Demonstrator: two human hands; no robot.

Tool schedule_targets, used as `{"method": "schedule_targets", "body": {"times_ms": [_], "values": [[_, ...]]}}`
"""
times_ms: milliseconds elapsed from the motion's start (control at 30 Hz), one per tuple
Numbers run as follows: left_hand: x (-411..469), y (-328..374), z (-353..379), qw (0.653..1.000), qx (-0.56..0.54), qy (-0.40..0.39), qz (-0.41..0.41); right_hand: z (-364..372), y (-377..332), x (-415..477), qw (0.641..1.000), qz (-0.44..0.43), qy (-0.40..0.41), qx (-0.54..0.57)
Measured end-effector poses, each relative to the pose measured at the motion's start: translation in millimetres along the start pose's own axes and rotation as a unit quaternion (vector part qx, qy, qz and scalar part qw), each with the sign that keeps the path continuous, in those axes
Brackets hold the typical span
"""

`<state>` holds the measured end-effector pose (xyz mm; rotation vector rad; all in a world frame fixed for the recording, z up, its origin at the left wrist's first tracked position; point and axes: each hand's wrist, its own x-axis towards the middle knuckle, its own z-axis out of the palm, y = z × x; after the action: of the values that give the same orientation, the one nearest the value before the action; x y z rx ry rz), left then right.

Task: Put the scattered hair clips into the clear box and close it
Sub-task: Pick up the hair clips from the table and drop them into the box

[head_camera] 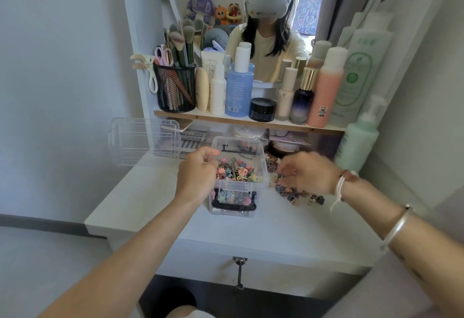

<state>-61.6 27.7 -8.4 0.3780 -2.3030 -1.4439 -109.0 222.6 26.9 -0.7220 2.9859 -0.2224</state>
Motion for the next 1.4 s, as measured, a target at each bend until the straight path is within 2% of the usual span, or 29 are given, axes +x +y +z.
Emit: {"method": "schedule_targets", "body": {"times_ms": [67, 233, 567, 667, 734, 767, 800, 900, 1034, 1067, 1134, 1200, 1267, 1400], "values": [[-0.2, 0.0, 0.2, 1.0, 0.001, -0.003, -0.001, 19.3, 5.8, 0.5, 0.999, 0.009, -0.038, -0.036], [-0.3, 0.1, -0.2, 1.0, 0.001, -0.003, 0.003, 37.7, 5.5, 6.6, 0.999, 0.0, 0.01, -0.047], [-1.5, 0.6, -0.8, 1.0, 0.007, -0.007, 0.008, 39.3, 1.0, 8.3, 0.999, -0.024, 0.031, -0.013], [-2.3, 1.3, -1.2, 1.0, 0.002, -0.012, 0.008, 15.4, 0.8, 9.6, 0.988, -0.006, 0.136, 0.076], [-2.8, 1.7, -1.1, 1.0, 0.0, -0.013, 0.009, -4.9, -7.9, 8.0, 0.955, -0.028, 0.222, 0.193], [-3.5, 1.7, -1.0, 1.0, 0.0, -0.014, 0.01, -11.7, -15.0, 7.0, 0.944, -0.049, 0.23, 0.232], [-4.1, 1.5, -1.4, 1.0, 0.001, -0.015, 0.011, -14.9, -22.6, 6.7, 0.944, -0.071, 0.212, 0.242], [-6.3, 1.5, -1.9, 1.0, 0.003, -0.022, 0.02, -9.2, -32.5, 6.8, 0.972, -0.115, 0.133, 0.156], [-8.0, 3.3, -2.7, 1.0, 0.008, -0.02, 0.021, -6.0, -14.6, 5.1, 0.971, -0.069, 0.177, 0.148], [-8.2, 3.5, -2.5, 1.0, 0.01, -0.016, 0.019, -4.5, -8.2, 3.1, 0.977, -0.049, 0.159, 0.134], [-8.5, 4.2, -1.4, 1.0, 0.009, -0.011, 0.016, 3.8, 1.3, -1.7, 0.997, -0.018, 0.043, 0.066], [-8.8, 4.8, -0.4, 1.0, 0.012, -0.009, 0.011, 19.8, 4.2, -5.1, 0.998, -0.007, -0.057, -0.014], [-9.4, 4.9, -0.8, 1.0, 0.017, -0.002, 0.009, 33.8, 4.8, -3.6, 0.998, -0.019, -0.054, -0.024], [-8.1, 2.6, -7.6, 1.0, 0.016, 0.016, -0.006, 43.2, 0.5, 11.3, 0.998, -0.034, 0.028, -0.036]]}}
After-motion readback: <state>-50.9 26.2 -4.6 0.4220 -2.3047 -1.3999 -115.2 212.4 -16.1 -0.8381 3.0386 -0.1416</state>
